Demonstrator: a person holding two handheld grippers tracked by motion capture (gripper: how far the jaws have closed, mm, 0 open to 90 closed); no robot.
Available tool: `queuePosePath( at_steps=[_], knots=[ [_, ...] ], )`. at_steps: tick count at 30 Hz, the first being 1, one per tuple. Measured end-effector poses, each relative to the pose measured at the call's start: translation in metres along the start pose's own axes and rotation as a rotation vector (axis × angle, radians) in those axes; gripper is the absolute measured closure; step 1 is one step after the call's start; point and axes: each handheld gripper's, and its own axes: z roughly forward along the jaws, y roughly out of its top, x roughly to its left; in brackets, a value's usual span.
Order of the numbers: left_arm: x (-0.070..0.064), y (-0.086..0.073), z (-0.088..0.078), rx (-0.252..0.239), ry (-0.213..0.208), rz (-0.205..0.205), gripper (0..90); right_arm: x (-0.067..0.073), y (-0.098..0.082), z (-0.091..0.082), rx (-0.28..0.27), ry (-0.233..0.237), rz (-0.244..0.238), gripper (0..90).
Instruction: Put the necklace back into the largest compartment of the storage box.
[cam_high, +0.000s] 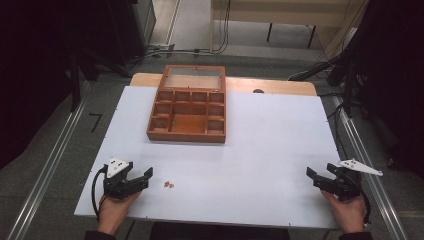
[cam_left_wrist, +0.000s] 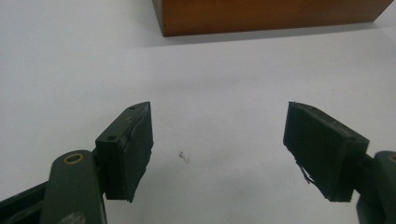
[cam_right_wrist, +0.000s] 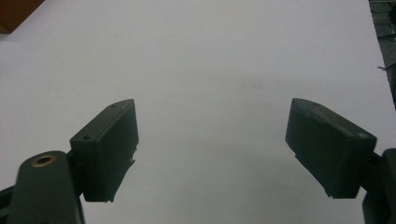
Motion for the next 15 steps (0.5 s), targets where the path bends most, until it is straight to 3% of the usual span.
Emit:
queuePosePath(
  at_steps=[11, 15],
  knots=[
    [-0.012, -0.001, 0.002, 0.015, -0.008, 0.028, 25.3, 0.0, 0.0, 0.0, 0.003, -0.004, -0.003, 15.4],
    [-0.012, -0.002, 0.001, 0.015, -0.006, -0.007, 25.8, 0.0, 0.0, 0.001, 0.004, -0.006, -0.005, 15.4]
  ],
)
